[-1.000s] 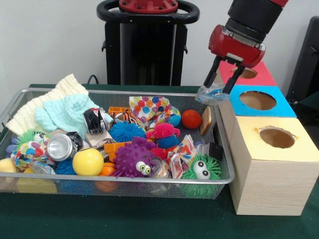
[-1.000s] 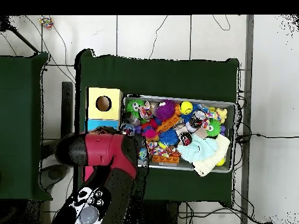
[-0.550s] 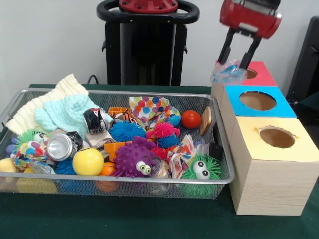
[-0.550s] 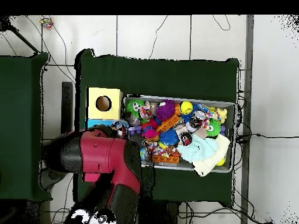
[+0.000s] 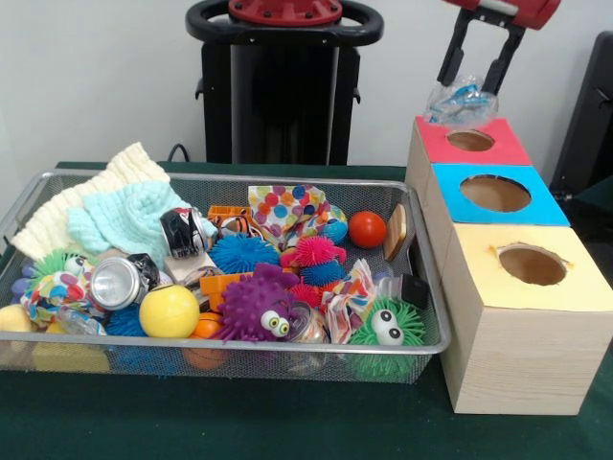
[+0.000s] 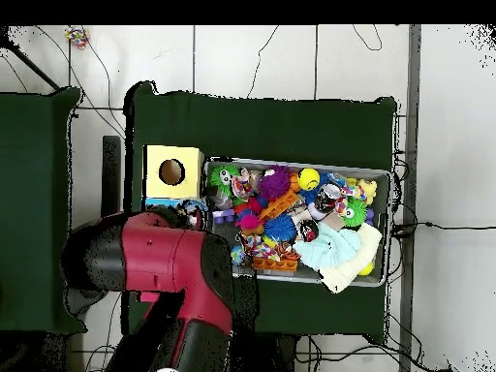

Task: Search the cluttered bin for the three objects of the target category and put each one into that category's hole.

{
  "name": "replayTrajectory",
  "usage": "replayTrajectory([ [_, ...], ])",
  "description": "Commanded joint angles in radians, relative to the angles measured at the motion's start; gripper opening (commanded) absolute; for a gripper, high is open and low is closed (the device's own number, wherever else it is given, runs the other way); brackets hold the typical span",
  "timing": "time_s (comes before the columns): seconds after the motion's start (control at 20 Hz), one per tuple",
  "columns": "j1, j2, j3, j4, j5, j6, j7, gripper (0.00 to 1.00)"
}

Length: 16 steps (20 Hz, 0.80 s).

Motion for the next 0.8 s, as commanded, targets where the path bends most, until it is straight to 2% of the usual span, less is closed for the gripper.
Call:
replayTrajectory([
  [0.05,0.009,0.170,0.086,-0.030,0.025,-0.012,0.259,0.00],
  [0.2,0.016,0.219,0.086,-0.054,0.039,-0.057,0.284,0.00],
  [0.45,0.025,0.249,0.105,-0.043,0.068,-0.066,0.279,0.00],
  [0.8,0.070,0.305,0.051,-0.057,0.060,-0.105,0.288,0.00],
])
